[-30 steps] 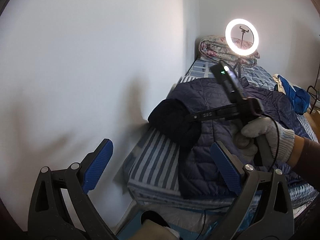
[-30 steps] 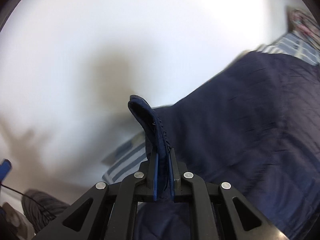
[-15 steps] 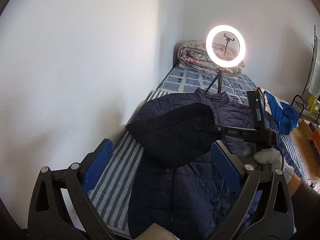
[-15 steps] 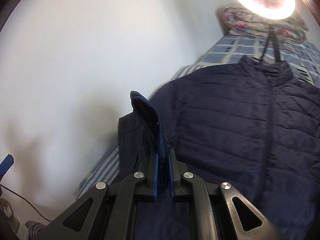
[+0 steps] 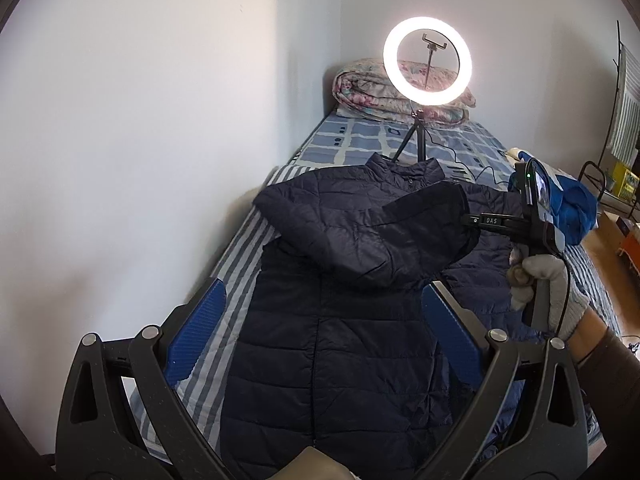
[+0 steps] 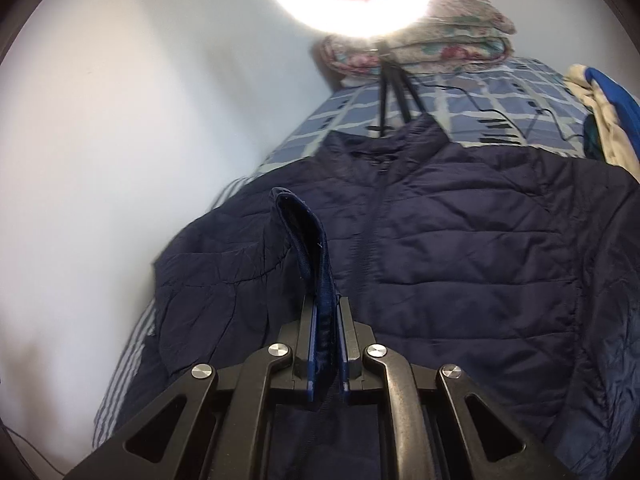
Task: Fold large clothes
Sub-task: 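Lift the sleeve with the right tool and fold it across the jacket body, then open the right tool to release the sleeve and withdraw, then grasp the other sleeve cuff of the jacket with the left tool, then lift the sleeve with the left tool and fold it over the jacket body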
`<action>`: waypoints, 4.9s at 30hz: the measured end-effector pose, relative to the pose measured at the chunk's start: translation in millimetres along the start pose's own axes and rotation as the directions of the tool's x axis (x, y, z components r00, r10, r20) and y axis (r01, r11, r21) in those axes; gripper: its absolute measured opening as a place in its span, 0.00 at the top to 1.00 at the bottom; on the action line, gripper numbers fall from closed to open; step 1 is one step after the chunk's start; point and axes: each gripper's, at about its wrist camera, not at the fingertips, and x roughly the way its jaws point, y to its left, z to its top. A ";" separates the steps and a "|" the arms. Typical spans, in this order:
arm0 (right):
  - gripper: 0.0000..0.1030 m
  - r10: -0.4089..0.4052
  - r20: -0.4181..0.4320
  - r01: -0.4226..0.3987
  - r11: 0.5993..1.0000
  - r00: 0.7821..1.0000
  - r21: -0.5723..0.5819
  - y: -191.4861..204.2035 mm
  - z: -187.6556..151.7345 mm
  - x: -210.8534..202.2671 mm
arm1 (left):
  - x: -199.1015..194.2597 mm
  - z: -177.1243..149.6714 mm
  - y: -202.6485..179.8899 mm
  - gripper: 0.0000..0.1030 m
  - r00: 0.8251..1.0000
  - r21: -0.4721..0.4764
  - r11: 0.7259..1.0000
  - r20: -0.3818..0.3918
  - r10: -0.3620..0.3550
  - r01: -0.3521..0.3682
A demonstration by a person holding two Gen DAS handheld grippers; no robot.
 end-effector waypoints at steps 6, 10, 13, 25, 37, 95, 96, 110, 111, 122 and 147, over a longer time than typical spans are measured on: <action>0.94 -0.100 -0.002 0.100 0.992 0.995 0.076 -43.5 -0.8 5.6 | 8.0 6.3 -12.1 0.02 1.000 0.013 1.000 -0.010 -0.012 0.012; 0.94 -0.156 0.004 0.154 0.980 0.988 0.127 -65.7 2.1 4.1 | 10.1 8.1 -19.0 0.02 1.000 0.027 1.000 -0.005 -0.014 0.014; 0.94 -0.192 -0.002 0.190 0.970 0.981 0.155 -76.9 2.7 5.8 | 11.0 7.7 -19.8 0.02 1.000 0.027 1.000 -0.005 -0.012 0.012; 0.93 -0.278 -0.096 0.291 0.938 0.956 0.185 -100.9 -10.6 25.6 | 10.6 6.0 -21.9 0.02 1.000 0.041 0.999 -0.006 -0.013 0.013; 0.55 -0.329 -0.029 0.330 0.936 0.944 0.121 -74.2 -7.3 -10.2 | 3.1 8.8 -24.2 0.02 0.999 0.050 0.999 0.026 -0.018 0.017; 0.01 -0.803 0.112 0.727 0.581 0.585 0.365 -98.7 -266.2 -504.0 | -73.8 -102.5 -368.2 0.02 0.805 0.568 0.608 -0.182 -0.565 0.555; 0.01 -0.803 0.109 0.724 0.579 0.586 0.374 -100.8 -268.2 -506.0 | -72.0 -109.1 -381.5 0.02 0.797 0.576 0.586 -0.213 -0.566 0.570; 0.00 -0.827 0.100 0.719 0.535 0.554 0.444 -116.6 -275.3 -527.4 | -19.7 -193.1 -502.2 0.20 0.713 0.582 0.414 -0.531 -0.458 0.700; 0.00 -0.826 0.099 0.714 0.535 0.556 0.451 -117.8 -275.1 -529.0 | -14.4 -197.6 -507.9 0.20 0.707 0.573 0.414 -0.547 -0.449 0.707; 0.00 -0.820 0.124 0.673 0.536 0.559 0.510 -119.9 -274.5 -542.3 | 25.5 -237.5 -552.7 0.32 0.798 0.669 0.440 -0.541 -0.265 0.599; 0.00 -0.760 0.183 0.616 0.623 0.624 0.482 -86.6 -244.6 -515.9 | 29.6 -108.9 -478.0 0.92 0.627 0.276 0.598 -0.579 -0.522 0.753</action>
